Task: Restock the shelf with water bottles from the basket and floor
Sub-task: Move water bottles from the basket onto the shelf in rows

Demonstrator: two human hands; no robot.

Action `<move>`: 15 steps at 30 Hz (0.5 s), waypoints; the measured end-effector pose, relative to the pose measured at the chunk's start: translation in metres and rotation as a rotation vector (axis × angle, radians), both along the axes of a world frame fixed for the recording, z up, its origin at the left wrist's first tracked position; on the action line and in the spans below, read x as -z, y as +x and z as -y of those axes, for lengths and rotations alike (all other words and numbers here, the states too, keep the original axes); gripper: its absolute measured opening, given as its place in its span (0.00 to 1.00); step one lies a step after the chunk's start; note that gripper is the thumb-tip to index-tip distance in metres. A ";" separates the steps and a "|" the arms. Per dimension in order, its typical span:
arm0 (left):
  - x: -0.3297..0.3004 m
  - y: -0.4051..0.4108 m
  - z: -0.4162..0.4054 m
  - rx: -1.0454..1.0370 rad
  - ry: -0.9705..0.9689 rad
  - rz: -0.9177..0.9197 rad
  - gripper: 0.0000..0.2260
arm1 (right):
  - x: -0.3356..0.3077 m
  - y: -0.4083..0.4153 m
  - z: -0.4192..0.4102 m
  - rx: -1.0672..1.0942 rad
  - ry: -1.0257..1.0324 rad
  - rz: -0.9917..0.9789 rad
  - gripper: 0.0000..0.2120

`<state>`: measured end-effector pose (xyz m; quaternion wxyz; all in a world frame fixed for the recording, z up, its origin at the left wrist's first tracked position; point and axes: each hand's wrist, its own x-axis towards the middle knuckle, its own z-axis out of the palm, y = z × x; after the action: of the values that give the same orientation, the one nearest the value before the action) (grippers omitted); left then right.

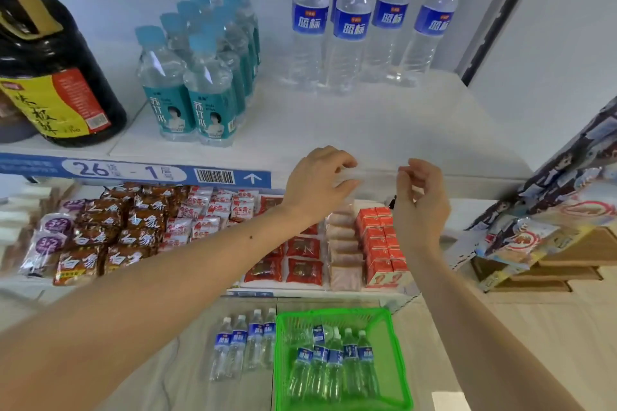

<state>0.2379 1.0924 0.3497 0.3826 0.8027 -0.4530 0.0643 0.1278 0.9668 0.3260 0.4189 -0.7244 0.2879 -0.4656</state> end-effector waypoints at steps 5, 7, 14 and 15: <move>0.039 -0.028 -0.016 0.011 -0.011 0.109 0.08 | 0.043 -0.020 -0.017 0.006 0.047 -0.034 0.07; 0.062 -0.036 -0.019 0.019 0.022 0.094 0.08 | 0.069 -0.025 -0.019 -0.010 0.078 -0.057 0.06; 0.194 -0.060 -0.028 -0.095 0.241 -0.124 0.09 | 0.200 -0.057 -0.013 -0.094 0.160 -0.192 0.09; 0.216 -0.065 -0.030 -0.109 0.268 -0.163 0.09 | 0.222 -0.064 -0.012 -0.108 0.186 -0.233 0.09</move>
<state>0.1725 1.1225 0.1333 0.3037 0.8724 -0.3807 -0.0414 0.0641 0.9791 0.1039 0.4722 -0.7463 0.3369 -0.3264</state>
